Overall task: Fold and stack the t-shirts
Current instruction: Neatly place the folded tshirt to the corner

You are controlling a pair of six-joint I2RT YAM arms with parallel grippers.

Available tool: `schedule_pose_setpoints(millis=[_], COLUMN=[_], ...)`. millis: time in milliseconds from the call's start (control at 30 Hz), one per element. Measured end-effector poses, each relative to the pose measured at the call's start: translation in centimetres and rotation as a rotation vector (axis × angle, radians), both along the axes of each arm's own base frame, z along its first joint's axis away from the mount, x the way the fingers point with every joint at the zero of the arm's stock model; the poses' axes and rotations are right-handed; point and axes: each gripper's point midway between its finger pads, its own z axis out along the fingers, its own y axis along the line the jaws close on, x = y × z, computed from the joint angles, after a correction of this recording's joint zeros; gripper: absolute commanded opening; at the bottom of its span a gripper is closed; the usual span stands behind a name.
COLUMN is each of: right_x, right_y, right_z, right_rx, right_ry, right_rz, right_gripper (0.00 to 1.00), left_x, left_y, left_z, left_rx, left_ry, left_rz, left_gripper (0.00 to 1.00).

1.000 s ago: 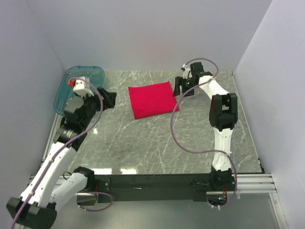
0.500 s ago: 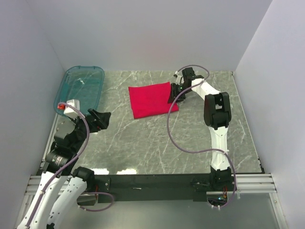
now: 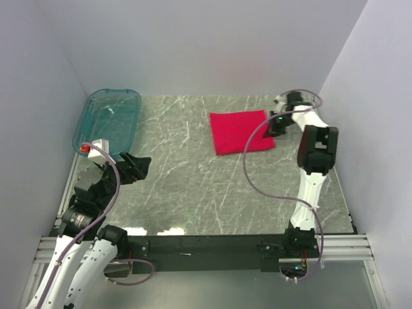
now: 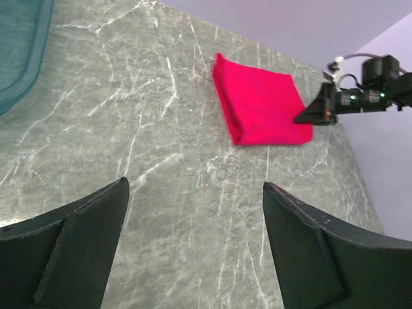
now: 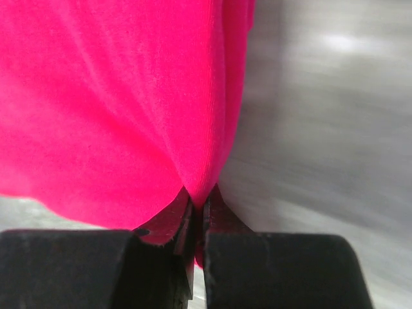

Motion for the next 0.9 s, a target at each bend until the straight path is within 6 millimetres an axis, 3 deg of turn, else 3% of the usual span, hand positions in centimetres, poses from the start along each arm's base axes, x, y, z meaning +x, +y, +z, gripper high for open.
schedule_pose_setpoints(millis=[167,200,300,367,400,467,567,667,733,800,900], right_x=[-0.5,-0.9,-0.8,-0.2,0.0,0.0,-0.6,-1.4,-2.5,-3.7,-6.1], right_y=[-10.3,-12.7,-18.3,-21.7,-22.9,-24.7,-25.6,-24.8,-23.7,-22.3,-19.5], right_z=[0.3,0.5,1.8,2.9,3.4,4.0,4.1,4.3,4.7,5.6,7.6], right_rx=[-0.113,-0.145,-0.247,-0.343,-0.393,-0.488,-0.595,-0.641,-0.646,-0.657,-0.666], right_ry=[-0.008,0.001,-0.008,-0.040,-0.058,-0.066,-0.057,-0.057,-0.057,-0.084,-0.146], right_rz=[-0.095,-0.115,-0.173,-0.202,-0.215,-0.241,-0.250,-0.224,-0.195,-0.155,-0.103], right_gripper=[0.00,0.07,0.52,0.65,0.76,0.77,0.79,0.80,0.86,0.89,0.90], left_x=[-0.2,-0.3,-0.4,-0.5,-0.5,-0.5,-0.5,-0.3,-0.1,0.3,1.3], left_y=[-0.4,-0.4,-0.7,-0.9,-1.0,-1.0,-1.2,-1.4,-1.5,-1.6,-1.6], left_z=[-0.3,-0.5,-1.2,-1.7,-1.8,-1.8,-1.7,-1.6,-1.7,-2.0,-2.3], left_rx=[-0.010,-0.013,-0.018,-0.022,-0.022,-0.024,-0.026,-0.026,-0.024,-0.011,0.014], left_ry=[-0.005,-0.002,0.014,0.025,0.028,0.027,0.023,0.023,0.028,0.037,0.051], left_rz=[-0.021,-0.026,-0.039,-0.049,-0.052,-0.056,-0.063,-0.071,-0.074,-0.076,-0.068], left_gripper=[0.89,0.89,0.89,0.89,0.89,0.89,0.89,0.89,0.90,0.98,0.99])
